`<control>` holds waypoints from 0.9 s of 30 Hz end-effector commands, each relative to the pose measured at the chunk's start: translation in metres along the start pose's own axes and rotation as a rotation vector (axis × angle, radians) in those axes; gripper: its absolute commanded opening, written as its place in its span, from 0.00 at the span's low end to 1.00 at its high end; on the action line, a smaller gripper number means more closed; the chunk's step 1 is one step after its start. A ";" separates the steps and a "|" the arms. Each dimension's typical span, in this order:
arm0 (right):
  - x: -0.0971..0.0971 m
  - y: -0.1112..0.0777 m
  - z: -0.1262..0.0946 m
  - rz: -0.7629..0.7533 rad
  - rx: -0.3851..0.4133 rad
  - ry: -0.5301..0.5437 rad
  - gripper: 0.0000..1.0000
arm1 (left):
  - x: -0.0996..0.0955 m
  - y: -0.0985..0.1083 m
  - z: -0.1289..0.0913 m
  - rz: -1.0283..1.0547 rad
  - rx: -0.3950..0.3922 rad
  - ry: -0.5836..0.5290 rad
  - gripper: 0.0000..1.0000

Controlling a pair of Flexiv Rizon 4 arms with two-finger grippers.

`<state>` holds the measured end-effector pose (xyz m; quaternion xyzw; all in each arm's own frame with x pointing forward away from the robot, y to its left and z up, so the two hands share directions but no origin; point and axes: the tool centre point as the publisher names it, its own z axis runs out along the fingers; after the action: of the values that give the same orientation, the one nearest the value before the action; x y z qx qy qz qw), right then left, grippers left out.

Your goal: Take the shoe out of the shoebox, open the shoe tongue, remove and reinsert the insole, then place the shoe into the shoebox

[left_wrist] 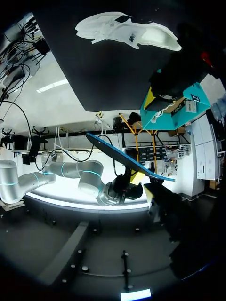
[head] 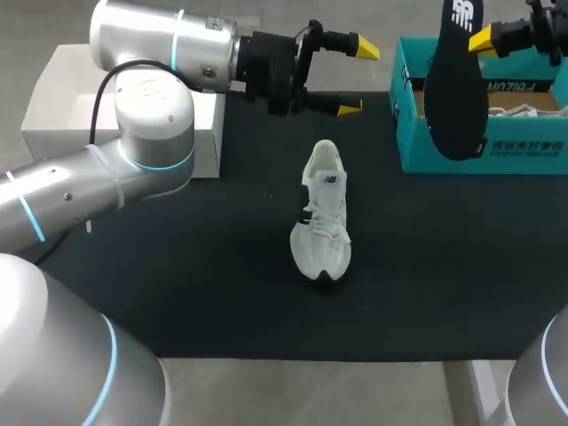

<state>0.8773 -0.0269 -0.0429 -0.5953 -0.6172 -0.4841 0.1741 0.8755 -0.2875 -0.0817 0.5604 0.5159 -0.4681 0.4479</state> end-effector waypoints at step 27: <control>0.031 0.045 0.020 0.384 0.164 0.127 0.00 | -0.023 0.003 0.028 0.081 -0.003 -0.234 1.00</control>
<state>0.9083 -0.0049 -0.0109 -0.6571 -0.5084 -0.4432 0.3368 0.8825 -0.3116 -0.0588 0.5386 0.4390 -0.5105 0.5065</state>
